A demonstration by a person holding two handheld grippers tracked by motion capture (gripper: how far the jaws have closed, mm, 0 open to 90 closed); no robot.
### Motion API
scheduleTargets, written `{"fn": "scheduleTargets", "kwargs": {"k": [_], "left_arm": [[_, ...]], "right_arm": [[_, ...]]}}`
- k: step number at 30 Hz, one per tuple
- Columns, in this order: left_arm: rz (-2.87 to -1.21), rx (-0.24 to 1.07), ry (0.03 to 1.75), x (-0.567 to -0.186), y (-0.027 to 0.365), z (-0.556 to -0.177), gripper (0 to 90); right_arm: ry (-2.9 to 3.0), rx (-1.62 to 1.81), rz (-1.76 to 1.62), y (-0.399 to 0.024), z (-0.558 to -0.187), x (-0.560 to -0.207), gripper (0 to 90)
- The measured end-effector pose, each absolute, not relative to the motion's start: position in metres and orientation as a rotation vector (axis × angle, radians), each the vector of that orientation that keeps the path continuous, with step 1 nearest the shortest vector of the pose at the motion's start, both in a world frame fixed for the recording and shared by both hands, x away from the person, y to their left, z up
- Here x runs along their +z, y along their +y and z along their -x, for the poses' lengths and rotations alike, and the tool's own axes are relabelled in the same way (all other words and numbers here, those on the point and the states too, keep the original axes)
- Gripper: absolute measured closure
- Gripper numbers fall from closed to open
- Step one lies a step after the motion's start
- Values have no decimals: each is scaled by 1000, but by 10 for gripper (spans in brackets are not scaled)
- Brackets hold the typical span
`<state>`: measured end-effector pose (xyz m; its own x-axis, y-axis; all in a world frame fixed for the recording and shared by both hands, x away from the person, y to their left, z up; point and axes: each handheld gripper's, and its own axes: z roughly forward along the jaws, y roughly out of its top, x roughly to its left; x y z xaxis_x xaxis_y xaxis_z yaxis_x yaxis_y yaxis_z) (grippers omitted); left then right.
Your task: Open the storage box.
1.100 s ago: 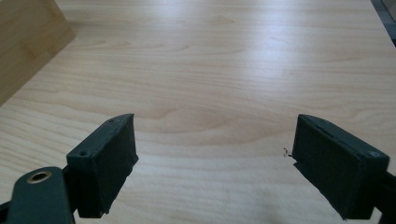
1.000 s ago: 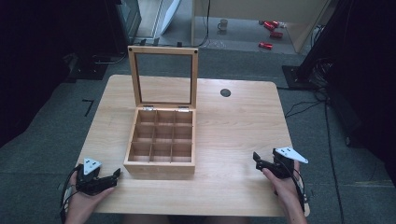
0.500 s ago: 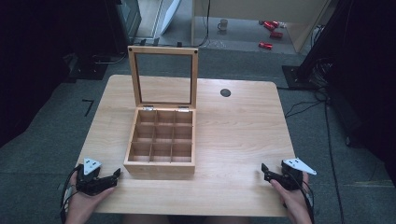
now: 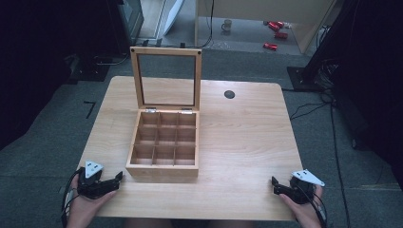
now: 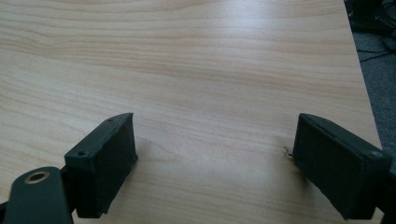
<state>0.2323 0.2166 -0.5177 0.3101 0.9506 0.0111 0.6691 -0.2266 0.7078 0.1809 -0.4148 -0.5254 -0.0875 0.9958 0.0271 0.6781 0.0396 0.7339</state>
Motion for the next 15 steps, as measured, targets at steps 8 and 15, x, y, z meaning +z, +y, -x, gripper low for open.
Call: {"fn": "scheduleTargets", "kwargs": {"k": [8, 15], "left_arm": [[-1981, 606, 1430, -518, 217, -232, 139], [-1981, 606, 1430, -518, 217, -232, 139]], "right_arm": [[1808, 818, -1695, -416, -179, -526, 124], [1808, 818, -1697, -416, -179, -526, 124]]}}
